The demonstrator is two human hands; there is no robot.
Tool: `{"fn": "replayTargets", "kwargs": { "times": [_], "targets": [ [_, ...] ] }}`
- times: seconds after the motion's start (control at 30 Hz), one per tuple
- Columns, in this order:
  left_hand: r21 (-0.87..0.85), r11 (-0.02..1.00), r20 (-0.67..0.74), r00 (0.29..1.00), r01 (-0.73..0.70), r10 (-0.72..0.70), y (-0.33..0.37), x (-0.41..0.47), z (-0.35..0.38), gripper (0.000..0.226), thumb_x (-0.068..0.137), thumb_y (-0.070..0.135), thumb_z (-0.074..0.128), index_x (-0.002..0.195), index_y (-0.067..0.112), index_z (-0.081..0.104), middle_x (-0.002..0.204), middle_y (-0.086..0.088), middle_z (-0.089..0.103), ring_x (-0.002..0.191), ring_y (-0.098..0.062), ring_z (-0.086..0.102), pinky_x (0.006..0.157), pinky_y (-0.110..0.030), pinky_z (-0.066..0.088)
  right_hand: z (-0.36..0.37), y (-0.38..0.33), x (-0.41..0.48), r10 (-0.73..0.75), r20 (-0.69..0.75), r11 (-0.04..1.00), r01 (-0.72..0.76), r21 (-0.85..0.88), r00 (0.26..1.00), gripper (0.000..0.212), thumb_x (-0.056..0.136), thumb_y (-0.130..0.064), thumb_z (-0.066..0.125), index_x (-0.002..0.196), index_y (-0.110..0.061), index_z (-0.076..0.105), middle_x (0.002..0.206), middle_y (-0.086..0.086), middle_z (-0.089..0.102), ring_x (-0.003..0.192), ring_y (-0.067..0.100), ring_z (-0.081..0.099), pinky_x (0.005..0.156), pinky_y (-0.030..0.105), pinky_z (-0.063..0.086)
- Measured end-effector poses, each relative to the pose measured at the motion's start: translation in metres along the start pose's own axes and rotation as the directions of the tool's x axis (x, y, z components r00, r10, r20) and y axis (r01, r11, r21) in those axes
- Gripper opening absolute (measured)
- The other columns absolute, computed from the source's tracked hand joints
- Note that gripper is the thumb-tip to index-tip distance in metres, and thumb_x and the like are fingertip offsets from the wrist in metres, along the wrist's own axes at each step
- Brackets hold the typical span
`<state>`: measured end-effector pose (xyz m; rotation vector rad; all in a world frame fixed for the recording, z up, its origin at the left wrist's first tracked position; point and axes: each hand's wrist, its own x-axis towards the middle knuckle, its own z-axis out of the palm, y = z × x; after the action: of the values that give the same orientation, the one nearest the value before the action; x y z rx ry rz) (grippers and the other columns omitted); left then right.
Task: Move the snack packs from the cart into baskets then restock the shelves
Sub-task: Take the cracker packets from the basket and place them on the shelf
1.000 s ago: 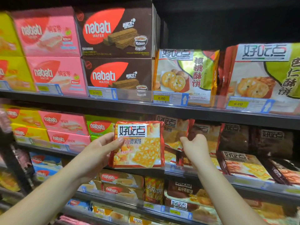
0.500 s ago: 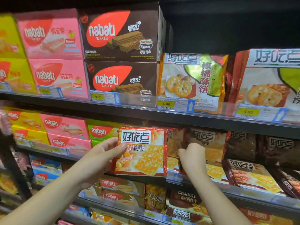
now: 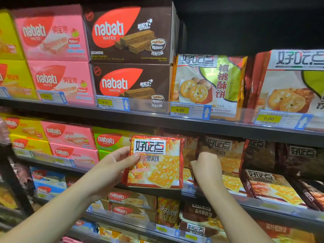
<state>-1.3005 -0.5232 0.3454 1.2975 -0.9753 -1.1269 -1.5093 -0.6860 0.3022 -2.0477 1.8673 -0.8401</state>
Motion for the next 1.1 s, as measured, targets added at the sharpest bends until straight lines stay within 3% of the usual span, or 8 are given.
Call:
{"fn": "replayTargets", "kwargs": {
  "times": [0.33,0.43,0.53,0.63,0.73,0.83,0.97,1.1],
  "targets": [
    [0.012,1.0,0.033,0.999,0.007,-0.008,-0.009,0.007,0.01,0.046,0.088,0.032,0.068,0.133,0.02,0.064,0.125,-0.005,0.074,0.117,-0.026,0.07,0.107,-0.052,0.049,-0.011,0.011,-0.014,-0.091,-0.076,0.993,0.096,0.067,0.993,0.014,0.099,-0.022,0.06,0.087,-0.017,0.055,0.079,-0.002,0.056,0.066,0.01,0.059,0.055,0.017,0.048],
    [-0.002,1.0,0.049,0.999,-0.001,0.001,-0.012,0.014,0.02,0.044,0.091,0.029,0.067,0.133,0.019,0.063,0.125,-0.004,0.074,0.116,-0.024,0.071,0.105,-0.05,0.051,-0.027,0.021,-0.023,-0.076,-0.095,0.931,0.105,0.349,0.993,0.017,0.101,-0.03,0.056,0.09,-0.018,0.053,0.086,-0.004,0.064,0.074,0.011,0.066,0.058,0.021,0.053],
    [-0.035,0.999,0.054,0.998,-0.028,0.029,-0.014,0.021,0.037,0.038,0.094,0.026,0.064,0.13,0.016,0.063,0.123,-0.006,0.075,0.114,-0.025,0.072,0.098,-0.048,0.056,-0.056,0.031,-0.043,-0.13,0.066,0.718,0.048,0.695,0.989,0.019,0.101,-0.04,0.056,0.098,-0.023,0.064,0.086,-0.009,0.073,0.083,0.005,0.071,0.067,0.021,0.058],
    [-0.077,0.996,0.097,0.994,-0.045,0.053,-0.014,0.027,0.061,0.034,0.097,0.023,0.062,0.131,0.015,0.062,0.122,-0.005,0.075,0.114,-0.023,0.072,0.095,-0.043,0.058,-0.075,0.049,-0.06,-0.28,0.181,0.705,0.074,0.706,0.943,0.029,0.088,-0.053,0.066,0.11,-0.034,0.066,0.099,-0.019,0.073,0.09,-0.002,0.07,0.071,0.017,0.055],
    [-0.083,0.994,0.101,0.991,-0.078,0.086,-0.016,0.034,0.089,0.034,0.098,0.022,0.063,0.13,0.012,0.059,0.118,-0.006,0.076,0.11,-0.023,0.073,0.092,-0.039,0.06,-0.085,0.068,-0.062,-0.246,0.147,0.73,0.083,0.678,0.958,0.034,0.084,-0.049,0.076,0.114,-0.039,0.063,0.106,-0.018,0.073,0.096,0.003,0.071,0.079,0.025,0.059],
    [0.068,0.985,0.017,0.988,-0.157,0.156,-0.02,0.043,0.117,0.035,0.097,0.026,0.067,0.124,0.009,0.052,0.106,-0.003,0.08,0.098,-0.019,0.077,0.09,-0.041,0.061,-0.093,0.088,-0.058,-0.159,0.084,0.732,0.061,0.679,0.984,0.031,0.085,-0.042,0.078,0.111,-0.036,0.063,0.102,-0.014,0.074,0.093,0.005,0.072,0.082,0.029,0.061],
    [0.324,0.906,0.043,0.961,-0.272,0.274,-0.027,0.057,0.143,0.021,0.098,0.023,0.068,0.111,0.013,0.054,0.1,0.003,0.078,0.087,0.0,0.074,0.068,-0.016,0.056,-0.093,0.108,-0.049,-0.025,0.002,0.782,0.019,0.624,1.0,0.031,0.085,-0.041,0.079,0.107,-0.034,0.059,0.099,-0.01,0.074,0.091,0.007,0.072,0.082,0.034,0.062],
    [0.556,0.766,0.136,0.945,-0.322,0.299,-0.03,0.071,0.148,0.018,0.098,0.029,0.067,0.114,0.033,0.059,0.116,0.011,0.067,0.103,0.0,0.066,0.094,-0.024,0.053,-0.089,0.122,-0.038,0.005,-0.087,0.862,0.039,0.505,0.996,0.024,0.086,-0.044,0.076,0.098,-0.034,0.058,0.094,-0.007,0.07,0.088,0.01,0.07,0.079,0.032,0.059]
  ]
}}
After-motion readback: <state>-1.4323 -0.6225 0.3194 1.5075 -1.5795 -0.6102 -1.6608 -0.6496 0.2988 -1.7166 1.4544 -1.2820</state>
